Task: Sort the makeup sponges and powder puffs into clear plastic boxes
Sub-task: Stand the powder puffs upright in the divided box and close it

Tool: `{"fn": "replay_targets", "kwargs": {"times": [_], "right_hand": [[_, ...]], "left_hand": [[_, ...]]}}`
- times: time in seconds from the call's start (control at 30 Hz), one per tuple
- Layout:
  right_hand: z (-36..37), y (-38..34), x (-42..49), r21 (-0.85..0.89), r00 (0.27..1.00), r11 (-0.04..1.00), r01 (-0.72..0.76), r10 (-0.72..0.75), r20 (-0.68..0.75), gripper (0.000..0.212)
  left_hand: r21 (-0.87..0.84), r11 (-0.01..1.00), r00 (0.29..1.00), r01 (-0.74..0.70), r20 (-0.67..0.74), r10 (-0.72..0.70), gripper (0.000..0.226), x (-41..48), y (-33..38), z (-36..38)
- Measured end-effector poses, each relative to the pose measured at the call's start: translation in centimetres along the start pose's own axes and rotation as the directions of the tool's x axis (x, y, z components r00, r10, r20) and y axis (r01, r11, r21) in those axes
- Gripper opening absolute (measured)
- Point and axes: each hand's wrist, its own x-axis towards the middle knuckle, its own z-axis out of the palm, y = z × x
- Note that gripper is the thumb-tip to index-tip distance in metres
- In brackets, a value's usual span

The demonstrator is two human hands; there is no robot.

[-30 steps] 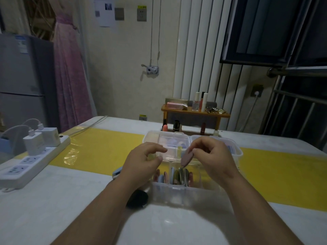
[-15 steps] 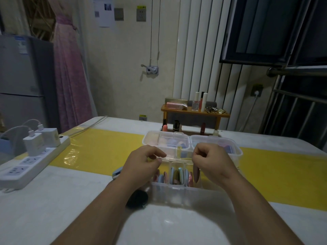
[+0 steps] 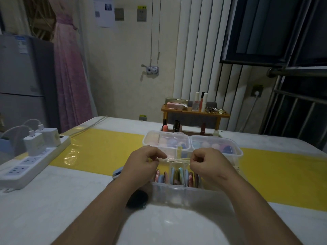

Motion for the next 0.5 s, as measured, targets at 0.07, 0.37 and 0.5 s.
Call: {"fn": "replay_targets", "kwargs": {"times": [0.07,0.37,0.5], "right_hand": [[0.0,-0.11,-0.02,-0.015,1.0,1.0,-0.009,0.009,0.013,0.018],[0.03,-0.61,-0.31,-0.078,0.991,0.994,-0.07,0.079,0.109,0.02],[-0.02,-0.66,-0.36,-0.071,0.99,0.994,-0.078,0.085,0.11,0.024]], "left_hand": [[0.001,1.0,1.0,-0.002,0.001,0.002,0.051,0.0,-0.02,0.05],[0.087,0.996,1.0,0.019,-0.022,-0.017,0.032,-0.15,0.43,-0.21],[0.121,0.99,0.997,0.072,-0.015,-0.071,0.022,-0.3,0.81,-0.41]]}}
